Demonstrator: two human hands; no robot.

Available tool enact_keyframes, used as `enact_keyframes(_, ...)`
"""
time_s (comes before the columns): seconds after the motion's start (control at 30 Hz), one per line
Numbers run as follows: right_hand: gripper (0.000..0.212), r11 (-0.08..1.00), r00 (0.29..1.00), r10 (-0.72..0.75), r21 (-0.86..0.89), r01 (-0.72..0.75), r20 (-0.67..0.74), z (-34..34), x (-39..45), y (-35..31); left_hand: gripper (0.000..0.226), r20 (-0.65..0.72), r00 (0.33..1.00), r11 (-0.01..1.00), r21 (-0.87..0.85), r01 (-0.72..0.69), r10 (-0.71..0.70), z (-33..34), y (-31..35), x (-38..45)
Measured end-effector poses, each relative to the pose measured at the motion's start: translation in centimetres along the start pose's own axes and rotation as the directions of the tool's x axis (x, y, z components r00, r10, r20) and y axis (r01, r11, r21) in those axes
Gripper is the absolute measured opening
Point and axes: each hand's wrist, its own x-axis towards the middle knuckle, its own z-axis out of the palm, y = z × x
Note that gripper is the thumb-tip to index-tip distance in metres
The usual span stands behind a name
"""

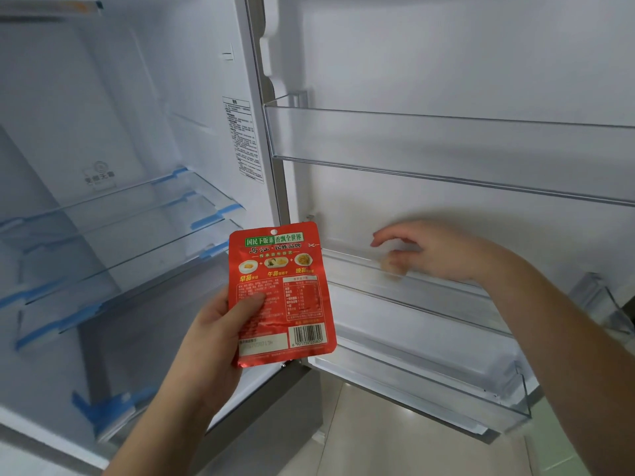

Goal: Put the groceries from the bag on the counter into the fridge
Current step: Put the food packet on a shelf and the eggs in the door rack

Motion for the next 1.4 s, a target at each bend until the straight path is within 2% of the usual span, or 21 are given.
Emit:
enact_keyframes(0.23, 0.019, 0.963, 0.981, -0.058, 0.248, 0.104, -0.187, -0.2, -0.7, -3.5, 0.023, -0.059, 0.998, 1.000, 0.002, 0.002, -0.002, -0.6, -0.8, -1.0)
enact_keyframes(0.47, 0.013, 0.918, 0.952, -0.147, 0.321, 0.232, -0.268, 3.0, -1.3, -9.3, 0.024, -0.161, 0.987, 0.999, 0.043, 0.029, -0.022, -2.4, -2.0, -2.7)
enact_keyframes(0.6, 0.017, 0.856, 0.975, -0.086, 0.485, 0.177, -0.203, 7.8, -0.9, -11.3, 0.025, -0.243, 0.969, 0.998, 0.035, 0.050, -0.041, -4.4, -2.9, -3.6)
enact_keyframes(0.7, 0.022, 0.739, 0.994, 0.073, 0.674, 0.004, -0.085, 11.8, -0.1, -12.4, 0.027, -0.304, 0.951, 0.998, 0.020, 0.066, -0.057, -6.1, -3.5, -4.1)
enact_keyframes(0.77, 0.024, 0.683, 0.990, 0.140, 0.721, -0.118, 0.029, 14.2, 0.4, -13.3, 0.025, -0.338, 0.939, 0.997, 0.014, 0.075, -0.066, -7.3, -3.7, -4.4)
enact_keyframes(0.97, 0.025, 0.576, 0.940, 0.104, 0.750, -0.323, 0.325, 19.4, 1.5, -16.3, 0.029, -0.423, 0.902, 0.994, 0.013, 0.105, -0.090, -11.5, -4.8, -4.3)
enact_keyframes(1.07, 0.024, 0.546, 0.919, 0.122, 0.748, -0.378, 0.375, 21.3, 2.4, -17.8, 0.026, -0.429, 0.901, 0.992, 0.062, 0.108, -0.071, -13.7, -5.0, -3.9)
enact_keyframes(1.17, 0.019, 0.473, 0.909, 0.121, 0.782, -0.405, 0.398, 22.8, 3.7, -19.2, 0.027, -0.427, 0.899, 0.992, 0.036, 0.123, -0.096, -16.2, -5.0, -3.3)
enact_keyframes(1.4, 0.020, 0.491, 0.887, 0.205, 0.741, -0.459, 0.414, 28.2, 7.4, -21.3, 0.026, -0.389, 0.902, 0.979, -0.003, 0.204, -0.189, -22.3, -6.0, -1.8)
